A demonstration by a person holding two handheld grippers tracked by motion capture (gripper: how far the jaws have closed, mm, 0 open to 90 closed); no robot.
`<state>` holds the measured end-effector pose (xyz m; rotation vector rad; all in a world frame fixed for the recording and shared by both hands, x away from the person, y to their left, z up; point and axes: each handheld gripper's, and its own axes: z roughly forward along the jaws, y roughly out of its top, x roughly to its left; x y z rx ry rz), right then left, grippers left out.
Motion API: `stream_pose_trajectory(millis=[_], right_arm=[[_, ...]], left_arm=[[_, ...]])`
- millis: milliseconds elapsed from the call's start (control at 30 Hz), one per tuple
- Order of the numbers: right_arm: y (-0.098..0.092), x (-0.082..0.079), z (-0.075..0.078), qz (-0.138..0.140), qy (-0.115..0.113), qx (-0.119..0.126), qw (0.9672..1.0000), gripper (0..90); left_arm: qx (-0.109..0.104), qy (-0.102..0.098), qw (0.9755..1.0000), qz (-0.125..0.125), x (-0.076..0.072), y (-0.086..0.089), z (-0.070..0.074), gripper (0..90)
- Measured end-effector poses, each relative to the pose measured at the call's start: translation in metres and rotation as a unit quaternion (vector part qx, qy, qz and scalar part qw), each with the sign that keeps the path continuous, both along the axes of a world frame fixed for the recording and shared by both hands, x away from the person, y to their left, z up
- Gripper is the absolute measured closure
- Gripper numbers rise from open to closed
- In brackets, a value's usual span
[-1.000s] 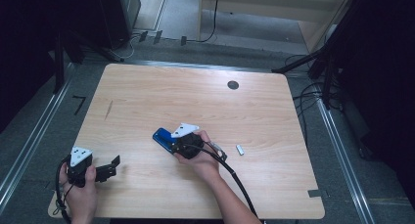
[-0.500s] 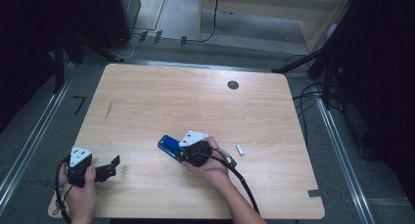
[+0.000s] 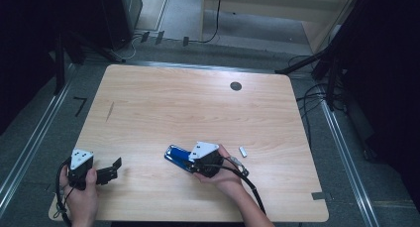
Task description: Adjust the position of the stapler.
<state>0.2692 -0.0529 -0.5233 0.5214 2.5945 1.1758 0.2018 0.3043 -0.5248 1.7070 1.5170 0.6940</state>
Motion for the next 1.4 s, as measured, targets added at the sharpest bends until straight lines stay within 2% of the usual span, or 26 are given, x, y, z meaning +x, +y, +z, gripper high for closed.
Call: stream_pose_trajectory(millis=[200,367,433,467,533,567,633,667,700,833,867,900,933,967,1033,1067,1100,1133,1233,1300,1333,1367,1400], right_arm=[[-0.010,-0.007,0.000,0.018,0.000,-0.001,0.9998,67.1],[-0.019,-0.010,-0.001,0.036,-0.001,0.002,0.9993,67.1],[-0.020,-0.010,-0.002,0.039,0.001,0.004,0.9992,67.1],[-0.023,-0.009,-0.002,0.039,0.012,0.009,0.9991,67.0],[-0.024,-0.008,-0.003,0.028,0.032,0.016,0.9990,66.6],[-0.024,-0.008,-0.003,0.028,0.032,0.016,0.9990,66.6],[-0.027,-0.010,-0.003,0.009,0.037,0.029,0.9988,47.8],[-0.027,-0.010,-0.003,0.009,0.037,0.029,0.9988,47.8],[-0.031,-0.012,0.000,-0.005,0.039,0.037,0.9985,41.6],[-0.044,-0.020,0.004,-0.022,0.037,0.056,0.9975,38.8],[-0.044,-0.020,0.004,-0.022,0.037,0.056,0.9975,38.8],[-0.051,-0.024,0.004,-0.038,0.034,0.059,0.9969,39.0],[-0.051,-0.024,0.004,-0.038,0.034,0.059,0.9969,39.0],[-0.059,-0.027,0.006,-0.061,0.036,0.070,0.9950,39.7],[-0.062,-0.028,0.006,-0.069,0.039,0.075,0.9940,40.0],[-0.070,-0.031,0.007,-0.082,0.049,0.092,0.9912,40.0],[-0.070,-0.031,0.007,-0.082,0.049,0.092,0.9912,40.0],[-0.075,-0.035,0.008,-0.092,0.050,0.102,0.9892,41.0],[-0.080,-0.039,0.009,-0.103,0.051,0.110,0.9873,41.7],[-0.086,-0.044,0.009,-0.114,0.052,0.118,0.9850,44.9],[-0.092,-0.049,0.007,-0.119,0.053,0.122,0.9839,46.9],[-0.095,-0.051,0.006,-0.122,0.053,0.119,0.9839,48.6],[-0.098,-0.053,0.004,-0.124,0.057,0.121,0.9832,50.7]], left_arm=[[-0.001,0.000,1.0000,0.000,0.000,0.000,0.000,0.0],[-0.010,-0.001,0.9999,-0.004,-0.001,0.001,0.000,0.0],[-0.010,0.000,0.9999,-0.004,-0.001,0.001,0.000,0.0],[-0.006,-0.002,1.0000,-0.005,-0.001,0.001,0.000,0.0],[0.000,0.002,1.0000,-0.008,-0.001,-0.001,0.000,0.0],[0.000,0.002,1.0000,-0.008,-0.001,-0.001,0.000,0.0],[0.018,0.008,0.9998,-0.005,-0.001,-0.005,0.001,0.0],[0.018,0.008,0.9998,-0.005,-0.001,-0.005,0.001,0.0],[0.024,0.009,0.9996,-0.008,-0.001,-0.007,0.001,0.0],[0.017,0.005,0.9997,-0.017,-0.001,-0.012,0.005,0.0],[0.023,0.005,0.9995,-0.021,0.000,-0.015,0.006,0.0],[0.029,0.002,0.9990,-0.033,-0.001,-0.024,0.008,0.0],[0.029,0.002,0.9990,-0.033,-0.001,-0.024,0.008,0.0],[0.028,0.001,0.9988,-0.041,-0.001,-0.029,0.008,0.0],[0.012,-0.003,0.9984,-0.055,-0.002,-0.038,0.008,0.0],[0.008,-0.003,0.9976,-0.069,-0.002,-0.045,0.008,0.0],[0.008,-0.003,0.9976,-0.069,-0.002,-0.045,0.008,0.0],[0.001,-0.007,0.9967,-0.081,-0.003,-0.054,0.008,0.0],[-0.005,-0.011,0.9960,-0.089,-0.004,-0.062,0.008,0.1],[0.000,-0.016,0.9953,-0.095,-0.006,-0.071,0.008,4.5],[0.004,-0.021,0.9942,-0.106,-0.007,-0.079,0.008,8.3],[0.004,-0.021,0.9942,-0.106,-0.007,-0.079,0.008,13.0],[0.011,-0.028,0.9927,-0.117,-0.011,-0.087,0.007,18.7]])
